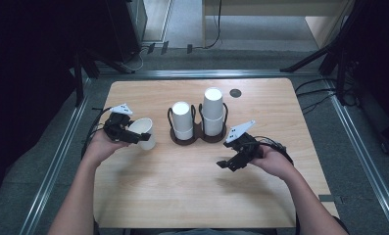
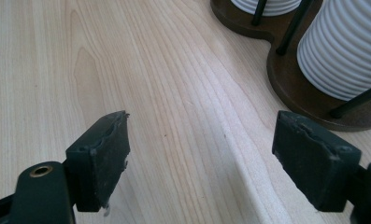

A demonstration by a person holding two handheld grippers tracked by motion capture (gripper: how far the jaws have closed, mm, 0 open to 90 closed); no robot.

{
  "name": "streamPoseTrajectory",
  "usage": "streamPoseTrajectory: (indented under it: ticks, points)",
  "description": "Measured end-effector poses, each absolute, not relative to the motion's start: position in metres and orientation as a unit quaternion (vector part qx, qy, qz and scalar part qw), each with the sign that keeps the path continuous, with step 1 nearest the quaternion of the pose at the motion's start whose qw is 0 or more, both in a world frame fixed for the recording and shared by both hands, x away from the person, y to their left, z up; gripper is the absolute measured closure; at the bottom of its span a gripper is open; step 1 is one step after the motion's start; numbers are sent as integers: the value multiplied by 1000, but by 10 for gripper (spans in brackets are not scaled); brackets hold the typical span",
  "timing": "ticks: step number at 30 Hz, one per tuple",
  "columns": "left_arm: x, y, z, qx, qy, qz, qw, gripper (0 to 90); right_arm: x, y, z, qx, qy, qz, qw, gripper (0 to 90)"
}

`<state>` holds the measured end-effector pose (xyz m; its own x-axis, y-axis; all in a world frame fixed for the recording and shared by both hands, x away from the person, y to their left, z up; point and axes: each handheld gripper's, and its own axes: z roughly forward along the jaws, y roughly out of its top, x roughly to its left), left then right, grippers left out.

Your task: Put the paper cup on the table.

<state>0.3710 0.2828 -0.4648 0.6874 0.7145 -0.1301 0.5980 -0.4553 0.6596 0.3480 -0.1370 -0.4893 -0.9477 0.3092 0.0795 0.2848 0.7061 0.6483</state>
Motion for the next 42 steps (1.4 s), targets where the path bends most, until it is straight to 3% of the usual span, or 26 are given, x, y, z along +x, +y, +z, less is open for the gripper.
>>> streamPoseTrajectory:
  ticks: [10, 23, 42]
  points:
    - [389, 298, -473, 826, 443, 136, 322, 226, 340, -140, -488, 163, 921, 353, 17, 192]
    - [408, 302, -485, 811, 469, 149, 316, 196, 336, -151, -493, 182, 920, 347, 20, 192]
    - [409, 305, -484, 804, 476, 114, 338, 97, 337, -153, -496, 190, 919, 344, 22, 192]
